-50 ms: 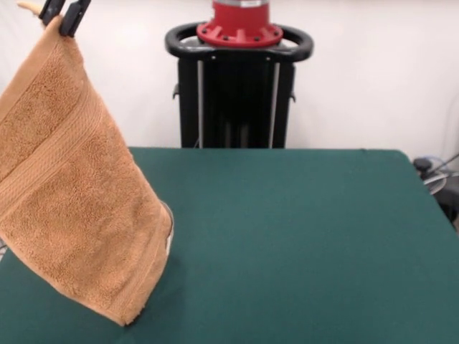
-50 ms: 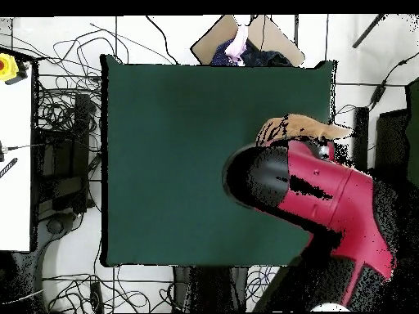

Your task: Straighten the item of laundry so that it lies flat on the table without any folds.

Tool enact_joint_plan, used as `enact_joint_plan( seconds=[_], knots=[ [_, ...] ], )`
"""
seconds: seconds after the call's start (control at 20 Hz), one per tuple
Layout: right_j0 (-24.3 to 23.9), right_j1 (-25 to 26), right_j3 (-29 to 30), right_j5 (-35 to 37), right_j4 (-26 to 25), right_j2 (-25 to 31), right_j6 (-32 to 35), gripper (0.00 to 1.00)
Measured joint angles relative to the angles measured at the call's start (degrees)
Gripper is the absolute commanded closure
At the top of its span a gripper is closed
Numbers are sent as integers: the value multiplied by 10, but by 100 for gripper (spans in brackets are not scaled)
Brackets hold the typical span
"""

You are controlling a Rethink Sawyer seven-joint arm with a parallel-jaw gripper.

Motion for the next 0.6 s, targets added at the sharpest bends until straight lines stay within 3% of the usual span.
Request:
enact_joint_plan(
  seconds=[0.6],
  knots=[
    [-5, 1, -2, -6, -3, 1, 0, 100]
  ],
)
